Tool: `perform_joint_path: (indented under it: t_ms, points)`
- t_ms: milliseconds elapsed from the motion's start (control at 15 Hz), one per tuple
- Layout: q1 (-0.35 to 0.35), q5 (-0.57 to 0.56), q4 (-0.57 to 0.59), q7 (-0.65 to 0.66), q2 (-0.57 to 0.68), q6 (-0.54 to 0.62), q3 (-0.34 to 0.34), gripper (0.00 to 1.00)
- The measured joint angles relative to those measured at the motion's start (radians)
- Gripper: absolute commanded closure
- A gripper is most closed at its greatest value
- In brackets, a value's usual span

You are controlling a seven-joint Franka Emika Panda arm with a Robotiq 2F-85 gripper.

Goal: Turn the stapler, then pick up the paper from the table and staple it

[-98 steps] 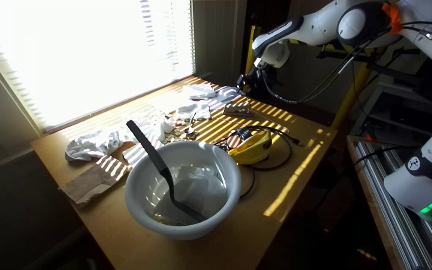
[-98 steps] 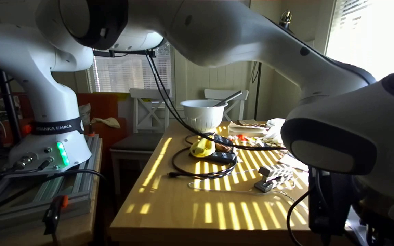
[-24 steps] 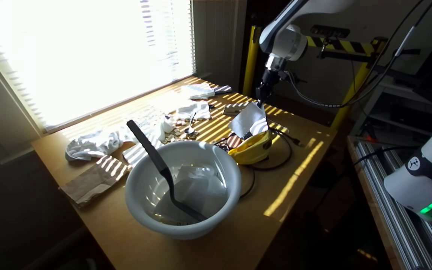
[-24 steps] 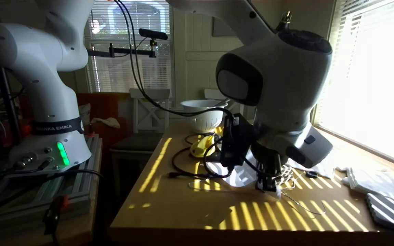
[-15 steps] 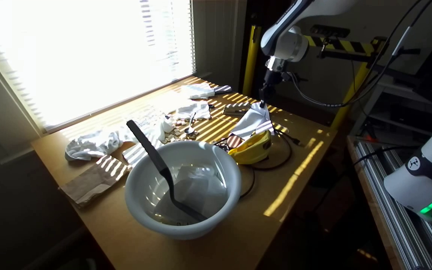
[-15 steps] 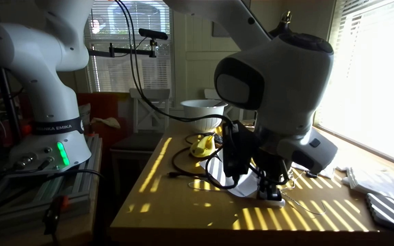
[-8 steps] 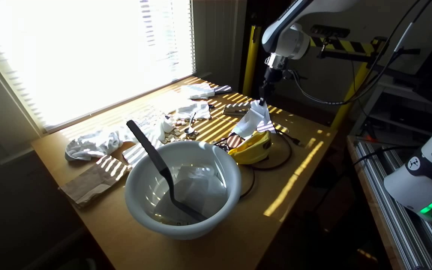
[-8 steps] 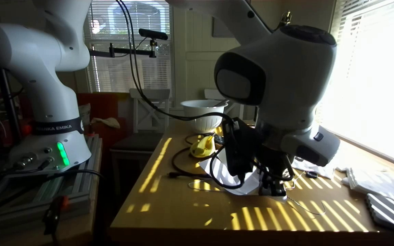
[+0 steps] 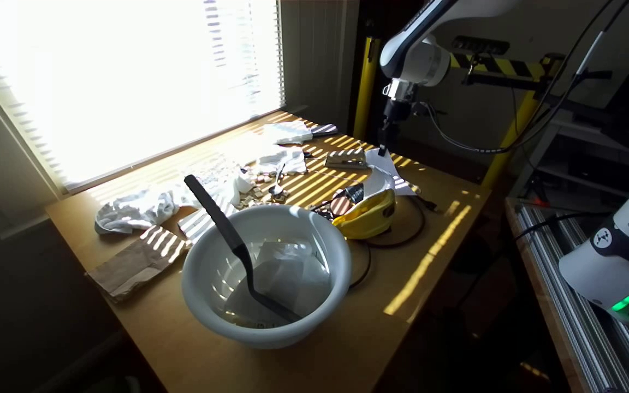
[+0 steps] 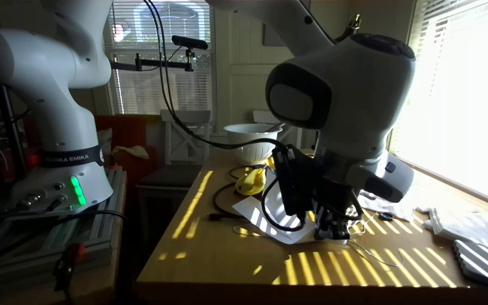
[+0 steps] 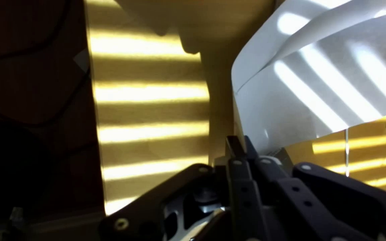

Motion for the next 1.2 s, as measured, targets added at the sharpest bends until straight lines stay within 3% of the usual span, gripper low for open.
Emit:
perform_joint_path:
  t_ms: [333, 867, 1200]
  points:
    - [-0.026, 0.021, -0.007, 0.000, -0.008, 0.051, 0.044, 1.00]
    - [-0.047, 0.022, -0.014, -0.011, -0.066, -0.098, 0.063, 1.00]
    - [-0.049, 0.038, -0.014, -0.019, -0.077, -0.112, 0.063, 1.00]
